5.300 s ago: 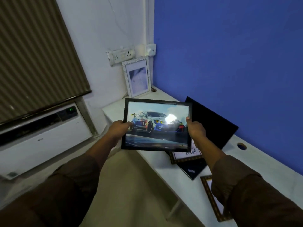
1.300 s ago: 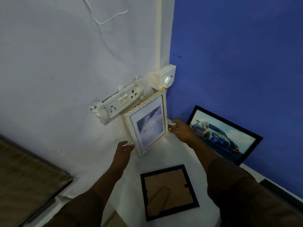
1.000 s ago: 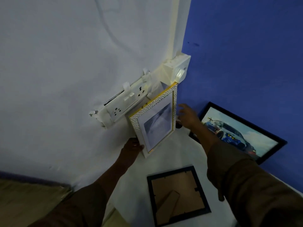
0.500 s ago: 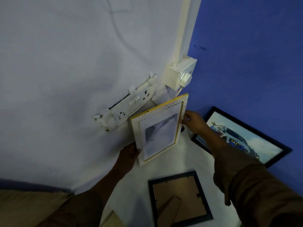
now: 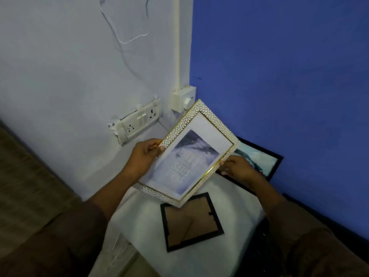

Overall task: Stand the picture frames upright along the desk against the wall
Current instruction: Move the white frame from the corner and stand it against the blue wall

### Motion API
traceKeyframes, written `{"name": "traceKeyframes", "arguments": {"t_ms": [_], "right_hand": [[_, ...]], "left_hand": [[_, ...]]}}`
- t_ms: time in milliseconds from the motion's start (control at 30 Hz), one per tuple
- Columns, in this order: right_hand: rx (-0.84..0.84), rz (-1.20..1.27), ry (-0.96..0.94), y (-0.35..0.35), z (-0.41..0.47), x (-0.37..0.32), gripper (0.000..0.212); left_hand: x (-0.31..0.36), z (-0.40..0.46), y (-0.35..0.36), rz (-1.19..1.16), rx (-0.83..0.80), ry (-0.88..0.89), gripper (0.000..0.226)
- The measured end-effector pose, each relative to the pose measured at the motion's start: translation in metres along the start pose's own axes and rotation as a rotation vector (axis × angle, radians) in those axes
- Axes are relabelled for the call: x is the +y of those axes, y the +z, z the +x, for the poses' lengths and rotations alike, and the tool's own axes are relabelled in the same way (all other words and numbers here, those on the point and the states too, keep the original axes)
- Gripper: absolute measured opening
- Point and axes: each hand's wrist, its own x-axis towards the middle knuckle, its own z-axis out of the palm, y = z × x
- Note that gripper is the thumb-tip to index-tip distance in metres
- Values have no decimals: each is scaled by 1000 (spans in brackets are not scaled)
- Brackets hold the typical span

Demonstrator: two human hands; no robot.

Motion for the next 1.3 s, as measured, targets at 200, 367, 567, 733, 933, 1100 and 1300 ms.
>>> {"name": "traceKeyframes", "arguments": {"t_ms": [200, 367, 567, 733, 933, 1100, 1300], "right_hand": [[280, -669, -95, -65, -95, -39, 29], [425, -793, -508, -86, -166, -70, 23], [262, -1057, -619, -76, -227, -76, 41], [421, -963, -610, -72, -270, -75, 25], [591, -863, -518, -65, -310, -59, 32], [764, -756, -353, -75, -346, -37, 32], [938, -456, -217, -117, -392, -29, 34]], "left_hand": [[82, -21, 33, 574, -189, 155, 23], [137, -52, 71, 855, -319, 308, 25], [187, -84, 96, 831, -408, 439, 20], [207, -119, 97, 726, -424, 516, 20], [199, -170, 81, 309, -207, 569, 24], [180, -206, 81, 85, -127, 585, 17], [152, -220, 122, 109, -245, 183, 22]]}}
